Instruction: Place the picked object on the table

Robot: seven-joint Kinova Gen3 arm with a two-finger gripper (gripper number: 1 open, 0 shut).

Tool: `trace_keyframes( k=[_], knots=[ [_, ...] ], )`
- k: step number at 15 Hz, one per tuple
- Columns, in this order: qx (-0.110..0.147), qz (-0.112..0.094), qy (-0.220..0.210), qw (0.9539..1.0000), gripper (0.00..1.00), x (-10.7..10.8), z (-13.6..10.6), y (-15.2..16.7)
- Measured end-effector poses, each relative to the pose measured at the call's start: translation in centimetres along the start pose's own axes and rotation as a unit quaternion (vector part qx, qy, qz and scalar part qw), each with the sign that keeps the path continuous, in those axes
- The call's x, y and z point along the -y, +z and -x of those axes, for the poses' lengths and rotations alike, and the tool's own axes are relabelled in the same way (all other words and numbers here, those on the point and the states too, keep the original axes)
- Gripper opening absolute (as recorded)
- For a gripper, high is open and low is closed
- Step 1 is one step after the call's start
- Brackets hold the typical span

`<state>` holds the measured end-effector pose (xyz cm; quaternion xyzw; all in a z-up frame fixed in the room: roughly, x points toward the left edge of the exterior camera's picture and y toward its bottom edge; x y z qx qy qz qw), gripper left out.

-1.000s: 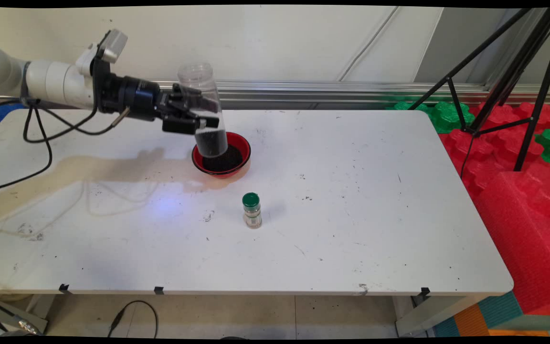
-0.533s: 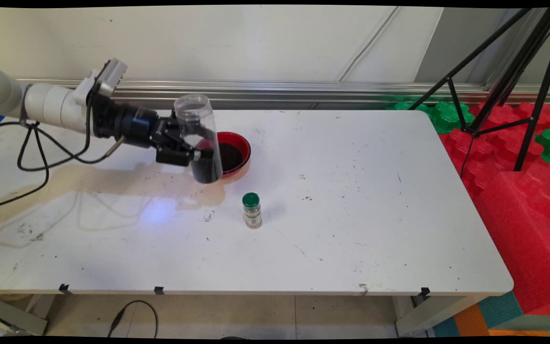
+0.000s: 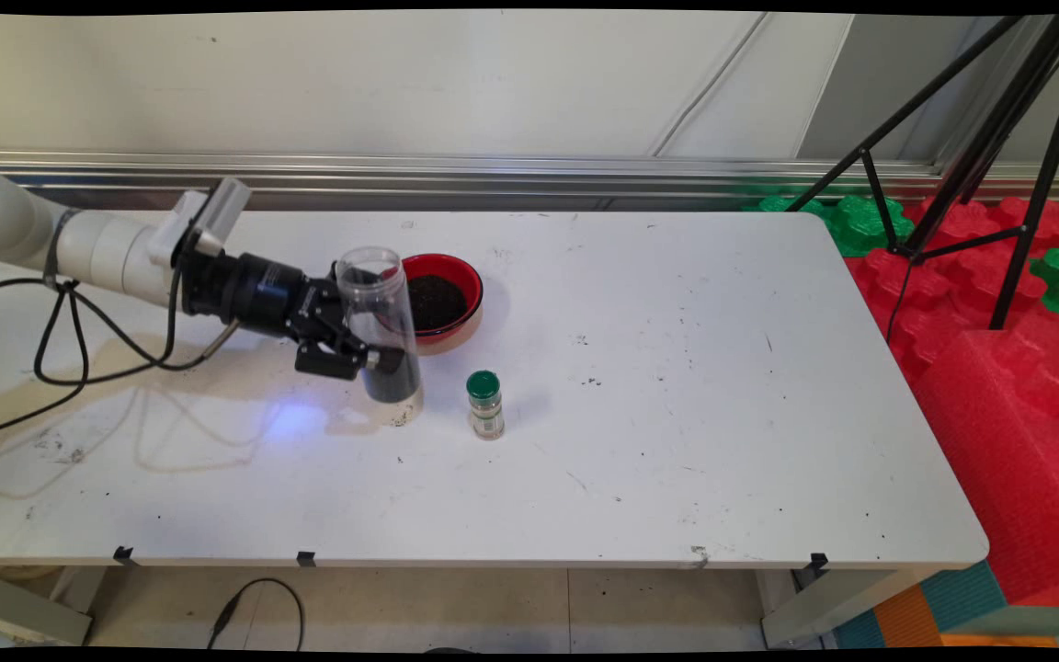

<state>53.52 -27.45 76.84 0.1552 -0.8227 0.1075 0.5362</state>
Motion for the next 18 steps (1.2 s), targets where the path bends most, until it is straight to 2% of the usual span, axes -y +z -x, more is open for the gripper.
trace_keyframes(
  k=[9,18],
  knots=[
    [0.022,0.009,0.016,0.9996,0.00,-1.5,3.3,1.5],
    [0.034,0.010,0.023,0.9991,0.00,-2.1,5.0,2.2]
  ],
)
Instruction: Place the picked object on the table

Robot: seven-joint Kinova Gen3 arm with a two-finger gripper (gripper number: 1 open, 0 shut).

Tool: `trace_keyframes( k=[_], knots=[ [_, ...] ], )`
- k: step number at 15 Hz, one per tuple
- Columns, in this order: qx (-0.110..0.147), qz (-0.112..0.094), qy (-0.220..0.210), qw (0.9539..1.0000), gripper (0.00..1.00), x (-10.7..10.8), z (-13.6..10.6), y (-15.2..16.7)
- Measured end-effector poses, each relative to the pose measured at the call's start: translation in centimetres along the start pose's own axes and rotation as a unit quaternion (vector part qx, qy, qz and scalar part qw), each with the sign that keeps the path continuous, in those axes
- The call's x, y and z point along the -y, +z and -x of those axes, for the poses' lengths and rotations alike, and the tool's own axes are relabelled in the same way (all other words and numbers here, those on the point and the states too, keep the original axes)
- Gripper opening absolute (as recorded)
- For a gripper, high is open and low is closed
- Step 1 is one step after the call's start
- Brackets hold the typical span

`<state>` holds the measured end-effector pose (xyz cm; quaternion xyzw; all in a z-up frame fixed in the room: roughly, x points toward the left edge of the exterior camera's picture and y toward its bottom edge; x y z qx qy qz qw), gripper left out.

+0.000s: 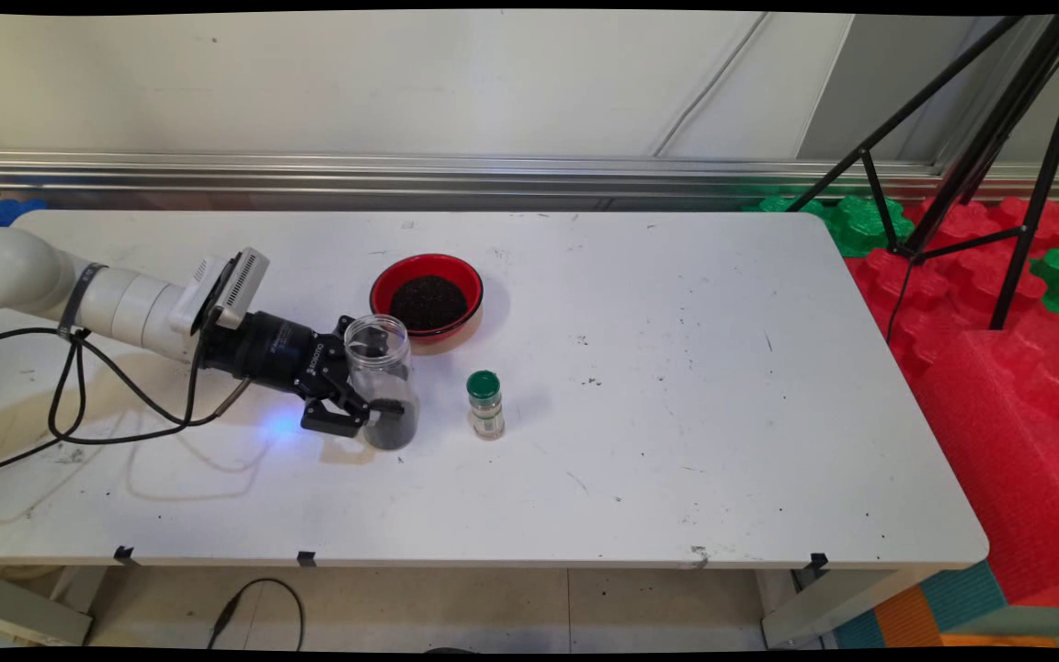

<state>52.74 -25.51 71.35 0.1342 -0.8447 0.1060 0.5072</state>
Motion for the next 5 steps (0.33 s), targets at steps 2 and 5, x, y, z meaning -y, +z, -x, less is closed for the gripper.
trace_keyframes(
  k=[2,5],
  knots=[
    [0.001,-0.001,-0.001,1.0000,1.00,-0.10,0.26,0.11],
    [0.001,-0.001,-0.001,1.0000,1.00,-0.23,0.51,0.18]
  ],
)
